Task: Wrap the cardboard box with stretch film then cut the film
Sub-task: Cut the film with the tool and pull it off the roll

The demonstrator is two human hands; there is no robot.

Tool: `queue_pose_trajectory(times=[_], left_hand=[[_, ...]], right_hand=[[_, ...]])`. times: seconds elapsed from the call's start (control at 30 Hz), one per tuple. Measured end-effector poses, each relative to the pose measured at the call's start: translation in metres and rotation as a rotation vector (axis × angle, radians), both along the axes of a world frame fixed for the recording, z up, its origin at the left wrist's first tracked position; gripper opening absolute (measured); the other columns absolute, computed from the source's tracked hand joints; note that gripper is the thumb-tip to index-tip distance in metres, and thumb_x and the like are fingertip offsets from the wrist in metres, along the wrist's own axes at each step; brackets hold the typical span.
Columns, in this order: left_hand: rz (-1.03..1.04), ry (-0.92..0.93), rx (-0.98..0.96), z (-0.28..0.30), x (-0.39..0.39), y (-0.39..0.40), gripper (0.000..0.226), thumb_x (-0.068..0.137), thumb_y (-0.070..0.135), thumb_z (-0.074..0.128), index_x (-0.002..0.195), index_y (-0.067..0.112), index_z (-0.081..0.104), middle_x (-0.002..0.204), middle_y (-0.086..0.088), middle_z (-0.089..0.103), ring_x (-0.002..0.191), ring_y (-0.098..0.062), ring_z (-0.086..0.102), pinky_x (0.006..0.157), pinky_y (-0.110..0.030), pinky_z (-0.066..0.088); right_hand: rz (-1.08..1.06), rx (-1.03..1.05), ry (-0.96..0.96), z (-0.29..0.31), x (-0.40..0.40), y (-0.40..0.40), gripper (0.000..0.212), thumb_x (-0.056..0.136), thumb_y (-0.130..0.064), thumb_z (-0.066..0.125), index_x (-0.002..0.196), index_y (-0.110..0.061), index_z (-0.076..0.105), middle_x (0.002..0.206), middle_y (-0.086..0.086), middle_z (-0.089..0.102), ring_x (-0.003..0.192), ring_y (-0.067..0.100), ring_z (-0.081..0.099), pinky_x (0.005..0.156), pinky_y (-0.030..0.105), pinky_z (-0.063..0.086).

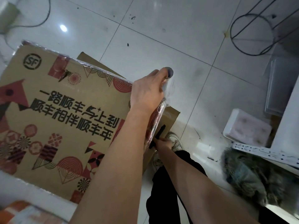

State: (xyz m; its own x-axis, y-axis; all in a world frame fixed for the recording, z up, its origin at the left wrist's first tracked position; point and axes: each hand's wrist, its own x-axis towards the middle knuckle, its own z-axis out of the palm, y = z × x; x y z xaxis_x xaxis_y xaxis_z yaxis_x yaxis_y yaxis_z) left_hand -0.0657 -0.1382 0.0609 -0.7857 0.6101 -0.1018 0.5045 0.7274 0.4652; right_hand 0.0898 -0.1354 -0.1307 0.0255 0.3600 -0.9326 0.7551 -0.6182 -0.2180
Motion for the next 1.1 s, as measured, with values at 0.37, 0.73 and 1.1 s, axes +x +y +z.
queue_pose_trajectory(times=[0.37, 0.73, 1.1], left_hand=[[-0.005, 0.026, -0.003, -0.004, 0.001, 0.001, 0.028, 0.093, 0.011, 0.048, 0.118, 0.022, 0.049, 0.102, 0.002, 0.062, 0.078, -0.021, 0.059, 0.062, -0.029, 0.032], [-0.008, 0.041, -0.007, -0.008, -0.001, 0.000, 0.025, 0.096, 0.016, 0.043, 0.120, 0.023, 0.049, 0.104, 0.003, 0.062, 0.072, -0.013, 0.048, 0.063, -0.028, 0.030], [-0.030, 0.003, -0.033, 0.002, 0.000, 0.000, 0.028, 0.096, 0.015, 0.044, 0.121, 0.025, 0.048, 0.102, 0.002, 0.062, 0.082, -0.022, 0.060, 0.066, -0.034, 0.045]], right_hand=[[0.185, 0.006, -0.037, -0.012, -0.005, -0.001, 0.017, 0.076, -0.008, 0.070, 0.067, -0.008, 0.056, 0.062, 0.005, 0.058, 0.055, 0.015, 0.056, 0.052, 0.025, 0.047], [0.351, 0.001, -0.012, -0.016, -0.006, 0.001, 0.027, 0.079, -0.005, 0.066, 0.058, -0.009, 0.050, 0.065, 0.011, 0.058, 0.062, 0.022, 0.056, 0.071, 0.034, 0.053], [0.227, 0.523, 0.539, 0.042, -0.053, 0.088, 0.026, 0.086, 0.007, 0.048, 0.102, -0.013, 0.054, 0.100, 0.011, 0.060, 0.086, 0.024, 0.060, 0.077, 0.032, 0.056]])
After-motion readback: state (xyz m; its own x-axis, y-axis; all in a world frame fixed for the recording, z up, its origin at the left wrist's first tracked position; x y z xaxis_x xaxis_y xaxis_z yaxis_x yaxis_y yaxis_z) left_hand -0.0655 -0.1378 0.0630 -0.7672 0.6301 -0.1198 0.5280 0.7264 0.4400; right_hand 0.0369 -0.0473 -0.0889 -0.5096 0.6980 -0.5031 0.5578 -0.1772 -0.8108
